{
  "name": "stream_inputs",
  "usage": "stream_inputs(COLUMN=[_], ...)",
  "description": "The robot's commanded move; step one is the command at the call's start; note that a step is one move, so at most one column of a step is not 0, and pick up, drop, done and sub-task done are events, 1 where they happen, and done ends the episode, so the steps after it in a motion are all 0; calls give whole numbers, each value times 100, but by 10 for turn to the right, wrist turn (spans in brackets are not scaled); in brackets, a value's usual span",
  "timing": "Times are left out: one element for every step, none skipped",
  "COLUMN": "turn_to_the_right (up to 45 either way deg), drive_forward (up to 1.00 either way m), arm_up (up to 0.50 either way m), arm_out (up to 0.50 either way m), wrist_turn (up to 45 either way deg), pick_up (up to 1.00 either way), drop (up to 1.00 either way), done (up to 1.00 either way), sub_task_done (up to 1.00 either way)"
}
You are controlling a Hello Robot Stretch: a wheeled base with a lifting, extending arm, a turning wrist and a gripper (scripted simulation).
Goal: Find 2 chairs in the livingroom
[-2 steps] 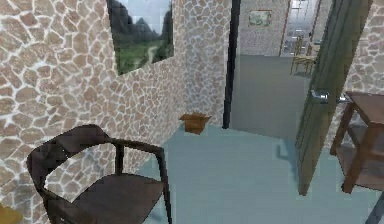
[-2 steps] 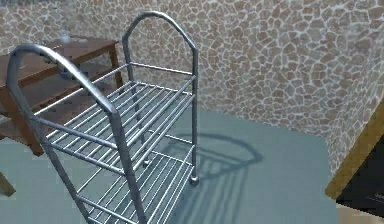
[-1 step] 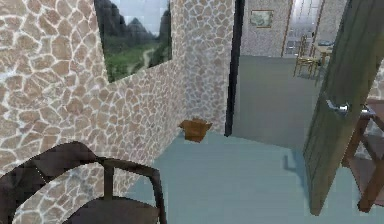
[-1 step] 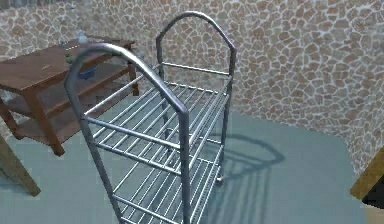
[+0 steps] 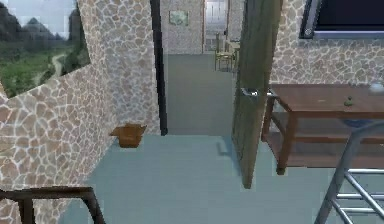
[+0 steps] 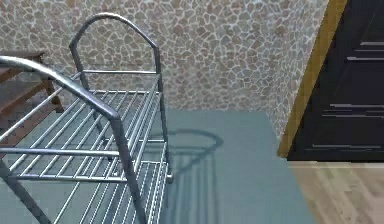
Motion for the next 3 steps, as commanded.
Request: stream_inputs(turn_to_the_right=[0, 180, 30], drive_forward=[100, 0, 0], arm_up=[0, 0, 0], arm_out=[0, 0, 0], wrist_turn=[0, 0, 0], pick_up=[0, 0, 0], drop=[0, 0, 0], done=[0, 0, 0], sub_task_done=[0, 0, 0])
